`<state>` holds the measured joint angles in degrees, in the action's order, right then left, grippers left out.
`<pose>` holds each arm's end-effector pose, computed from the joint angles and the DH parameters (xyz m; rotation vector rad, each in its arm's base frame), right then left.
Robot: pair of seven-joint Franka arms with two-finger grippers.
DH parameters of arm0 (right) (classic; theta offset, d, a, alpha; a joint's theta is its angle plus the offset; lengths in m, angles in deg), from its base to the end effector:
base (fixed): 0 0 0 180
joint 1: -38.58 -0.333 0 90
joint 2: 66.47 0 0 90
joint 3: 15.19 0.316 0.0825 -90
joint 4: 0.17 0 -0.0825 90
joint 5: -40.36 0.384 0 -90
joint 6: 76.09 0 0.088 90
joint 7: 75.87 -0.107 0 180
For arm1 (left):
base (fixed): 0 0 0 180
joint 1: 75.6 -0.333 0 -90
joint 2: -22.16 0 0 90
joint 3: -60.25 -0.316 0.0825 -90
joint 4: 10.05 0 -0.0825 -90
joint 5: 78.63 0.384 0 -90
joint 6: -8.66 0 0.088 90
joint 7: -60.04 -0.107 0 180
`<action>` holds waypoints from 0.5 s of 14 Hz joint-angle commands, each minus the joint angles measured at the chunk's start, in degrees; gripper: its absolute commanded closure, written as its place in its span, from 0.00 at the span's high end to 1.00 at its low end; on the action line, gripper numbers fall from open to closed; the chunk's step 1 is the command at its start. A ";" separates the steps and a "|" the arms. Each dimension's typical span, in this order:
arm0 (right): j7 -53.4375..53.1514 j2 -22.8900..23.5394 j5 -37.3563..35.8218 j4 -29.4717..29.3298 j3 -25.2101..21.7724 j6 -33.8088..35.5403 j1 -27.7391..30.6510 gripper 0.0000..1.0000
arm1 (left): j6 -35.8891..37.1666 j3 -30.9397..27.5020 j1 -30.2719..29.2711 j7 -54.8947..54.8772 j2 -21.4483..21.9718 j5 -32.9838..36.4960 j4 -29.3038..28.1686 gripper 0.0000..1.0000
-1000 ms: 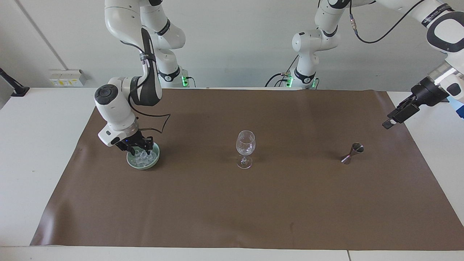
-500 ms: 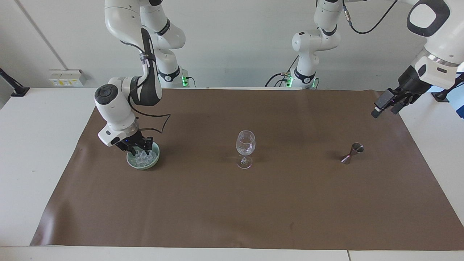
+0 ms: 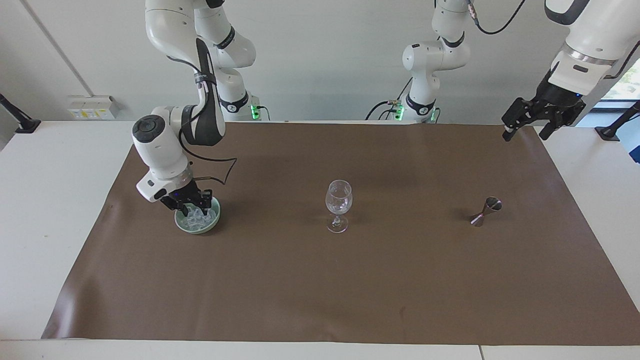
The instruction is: Pour wine and add ice with both arms
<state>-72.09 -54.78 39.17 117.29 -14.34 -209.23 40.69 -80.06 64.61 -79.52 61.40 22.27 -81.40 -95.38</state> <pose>0.5898 -0.0136 0.3467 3.1228 0.0894 0.1079 0.5520 -0.0096 0.6621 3.0910 0.0209 0.0933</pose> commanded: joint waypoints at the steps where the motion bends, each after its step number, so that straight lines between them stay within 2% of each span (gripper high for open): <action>1: -0.97 0.09 -0.40 0.31 0.64 -2.38 0.53 0.59 | 1.01 -4.86 3.56 -1.97 4.18 1.37 -5.36 1.00; 2: -0.88 0.18 -0.40 0.31 0.64 -2.39 0.53 0.59 | 0.92 -6.45 4.88 -1.89 5.15 1.28 -6.94 1.00; 4: -1.14 0.27 -0.40 0.22 0.64 -2.39 0.44 0.52 | 1.53 -6.64 4.72 -1.01 6.21 1.19 -8.27 1.00; 7: -1.76 0.27 -0.22 0.22 0.73 -2.39 0.44 0.52 | 1.27 -6.64 4.37 -0.92 6.22 0.75 -8.54 1.00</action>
<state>-72.21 -54.75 39.19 117.30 -14.22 -210.43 40.68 -78.76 58.89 -76.45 60.25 26.78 -81.34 -101.89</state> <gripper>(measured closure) 0.480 0.000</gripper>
